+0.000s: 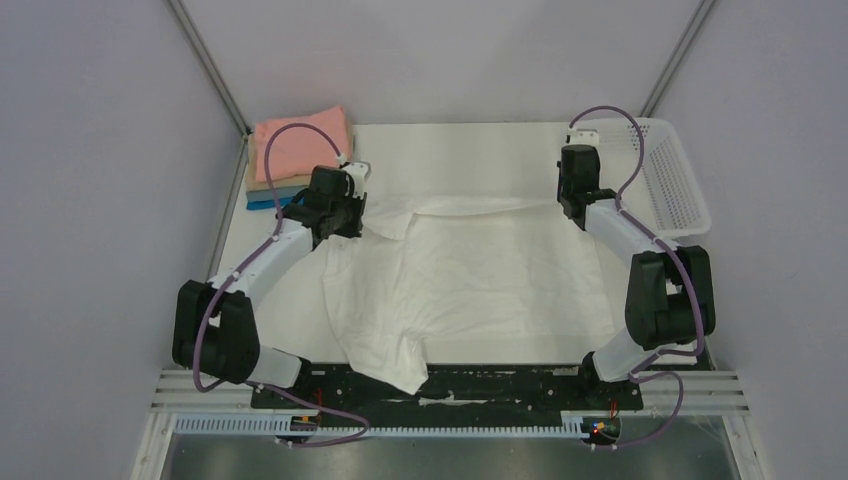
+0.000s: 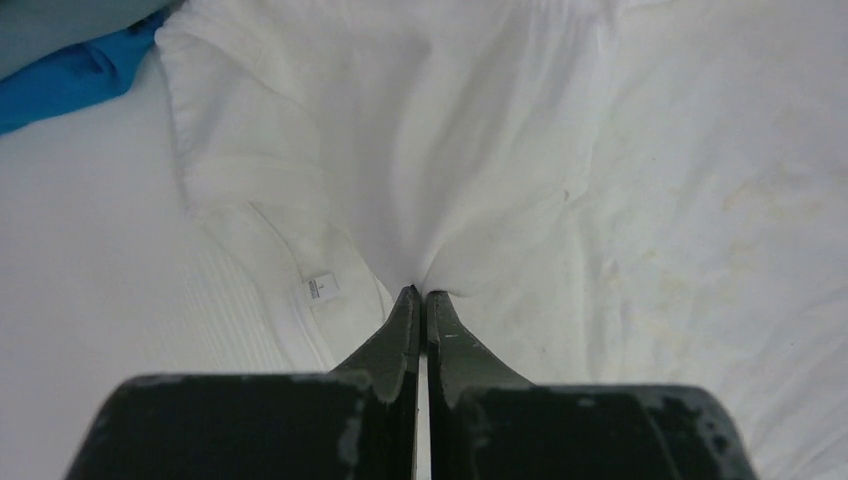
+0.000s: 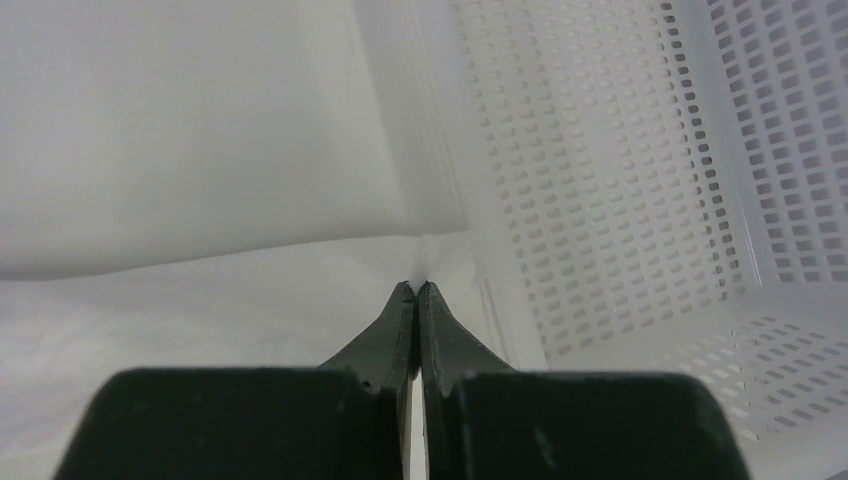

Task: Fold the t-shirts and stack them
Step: Fold the flattened tshirt in 1/3 of the way

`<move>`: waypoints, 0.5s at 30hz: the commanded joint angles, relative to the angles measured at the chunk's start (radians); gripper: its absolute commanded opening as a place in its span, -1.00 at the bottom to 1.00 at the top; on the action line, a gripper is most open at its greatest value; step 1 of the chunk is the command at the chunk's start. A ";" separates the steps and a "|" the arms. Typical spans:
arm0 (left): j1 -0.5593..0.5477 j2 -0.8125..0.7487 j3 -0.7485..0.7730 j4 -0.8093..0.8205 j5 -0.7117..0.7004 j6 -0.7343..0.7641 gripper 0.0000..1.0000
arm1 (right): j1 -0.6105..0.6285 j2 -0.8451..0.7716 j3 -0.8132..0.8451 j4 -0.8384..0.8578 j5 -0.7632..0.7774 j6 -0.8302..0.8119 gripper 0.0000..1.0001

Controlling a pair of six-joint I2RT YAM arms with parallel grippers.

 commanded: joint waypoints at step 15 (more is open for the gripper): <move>-0.192 -0.105 -0.123 -0.215 -0.299 -0.332 -0.96 | -0.010 0.060 0.104 -0.149 0.028 -0.088 -0.94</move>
